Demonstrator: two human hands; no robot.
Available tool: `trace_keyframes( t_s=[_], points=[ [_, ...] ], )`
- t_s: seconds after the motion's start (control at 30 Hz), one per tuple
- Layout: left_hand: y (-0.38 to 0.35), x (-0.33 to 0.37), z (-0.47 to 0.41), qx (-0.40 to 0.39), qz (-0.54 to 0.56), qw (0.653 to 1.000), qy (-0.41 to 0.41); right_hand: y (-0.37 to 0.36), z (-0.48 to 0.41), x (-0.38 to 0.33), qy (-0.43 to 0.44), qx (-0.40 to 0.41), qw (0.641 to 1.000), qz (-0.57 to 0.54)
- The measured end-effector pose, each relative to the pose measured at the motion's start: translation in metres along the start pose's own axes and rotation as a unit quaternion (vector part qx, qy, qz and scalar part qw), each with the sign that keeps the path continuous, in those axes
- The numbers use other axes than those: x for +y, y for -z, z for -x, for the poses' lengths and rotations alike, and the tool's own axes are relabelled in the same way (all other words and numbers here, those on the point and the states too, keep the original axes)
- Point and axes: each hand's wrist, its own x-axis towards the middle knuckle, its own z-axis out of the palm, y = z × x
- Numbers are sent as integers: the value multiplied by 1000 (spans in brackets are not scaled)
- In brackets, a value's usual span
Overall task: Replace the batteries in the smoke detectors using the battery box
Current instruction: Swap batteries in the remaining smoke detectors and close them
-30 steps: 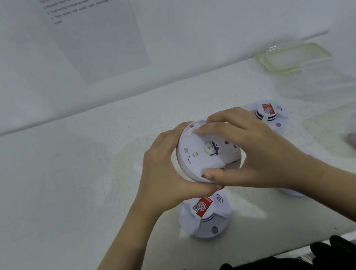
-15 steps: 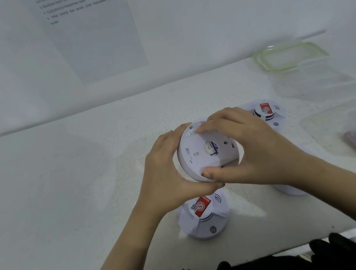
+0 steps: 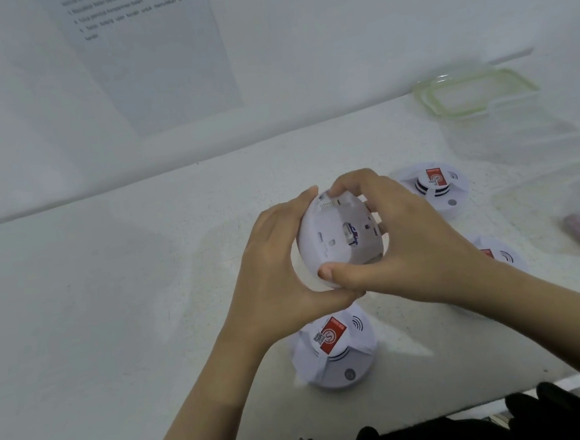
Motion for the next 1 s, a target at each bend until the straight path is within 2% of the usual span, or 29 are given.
trace_keyframes(
  t_s=[0.07, 0.13, 0.27, 0.37, 0.43, 0.5, 0.67, 0.77, 1.0],
  points=[
    [2, 1, 2, -5, 36, 999, 20, 2, -1, -1, -41, 4, 995, -88],
    [3, 2, 4, -7, 74, 996, 42, 5, -2, 0, -77, -13, 972, -221],
    [1, 4, 3, -34, 150, 986, 69, 2, -3, 9, -107, -71, 868, -480],
    [0, 5, 4, -51, 159, 985, 51, -2, 1, 15, -118, -114, 794, -586],
    [2, 4, 4, -48, 150, 987, 42, -2, 3, 17, -137, -116, 771, -611],
    [5, 2, 4, -37, 149, 987, 50, 0, 2, 20, -164, -94, 773, -606],
    [10, -2, 7, -5, 179, 981, 75, 7, 0, 25, -154, -118, 841, -506],
    [11, -5, 8, -10, 191, 978, 82, 8, 5, 29, -118, -150, 869, -456],
    [13, -8, 11, -59, 262, 955, 130, -2, 9, 33, -95, -155, 892, -414]
  ],
)
